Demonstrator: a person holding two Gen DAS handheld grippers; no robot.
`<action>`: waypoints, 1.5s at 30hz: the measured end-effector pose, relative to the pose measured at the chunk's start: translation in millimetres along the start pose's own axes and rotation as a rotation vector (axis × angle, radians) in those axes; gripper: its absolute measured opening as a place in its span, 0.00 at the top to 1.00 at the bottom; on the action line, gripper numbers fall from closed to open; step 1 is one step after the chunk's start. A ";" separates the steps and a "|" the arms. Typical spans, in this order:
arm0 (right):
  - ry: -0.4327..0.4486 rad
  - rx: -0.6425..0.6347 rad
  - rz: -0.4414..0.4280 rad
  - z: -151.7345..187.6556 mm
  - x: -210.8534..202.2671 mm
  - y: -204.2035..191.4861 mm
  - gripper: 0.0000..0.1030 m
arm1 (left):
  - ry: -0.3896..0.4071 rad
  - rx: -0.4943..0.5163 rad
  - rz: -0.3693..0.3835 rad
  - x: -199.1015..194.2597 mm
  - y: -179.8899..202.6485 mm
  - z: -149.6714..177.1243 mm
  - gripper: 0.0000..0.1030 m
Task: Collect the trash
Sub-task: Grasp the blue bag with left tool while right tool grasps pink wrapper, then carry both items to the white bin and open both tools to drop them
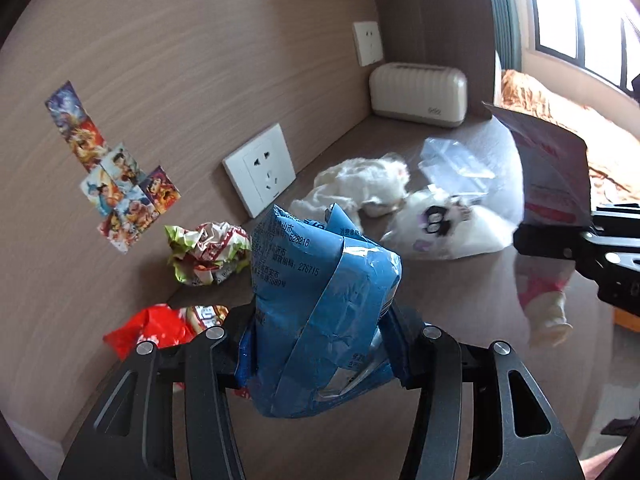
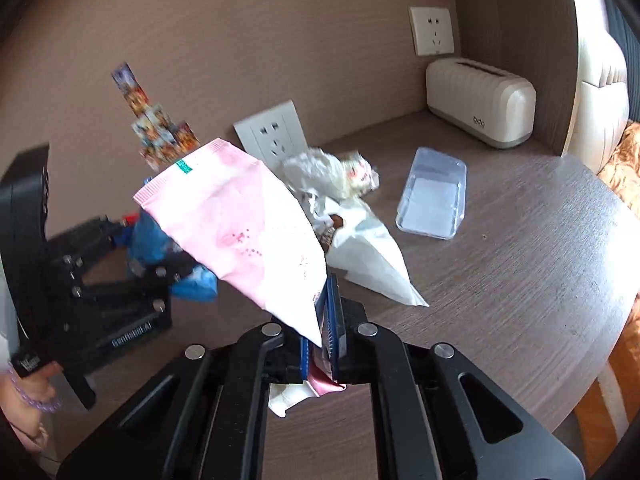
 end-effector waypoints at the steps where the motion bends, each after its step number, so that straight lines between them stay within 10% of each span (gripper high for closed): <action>1: 0.004 0.004 -0.014 -1.5 -6.1 0.3 0.92 | 0.008 -0.002 -0.001 -7.7 3.1 -0.6 0.51; 12: 0.126 0.054 0.007 -2.9 -104.4 39.7 0.92 | 0.148 0.051 0.119 -62.7 96.4 -25.8 0.51; 27: 0.102 0.268 0.277 108.2 -206.5 150.0 0.92 | 0.062 0.268 0.492 -73.4 301.3 -1.2 0.51; 45: -0.151 0.516 0.412 307.8 -98.9 302.4 0.92 | -0.274 0.391 0.722 91.1 460.7 154.4 0.51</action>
Point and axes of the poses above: each gripper's, at about its wrist camera, not at the fingertips, and x roughly the way its jaws point, y to its right, z to its underside, the point moved 3 cm from there along x, roughly the way its jaws point, and after that the axes turned 1 degree about -z, right-handed, at the moved point
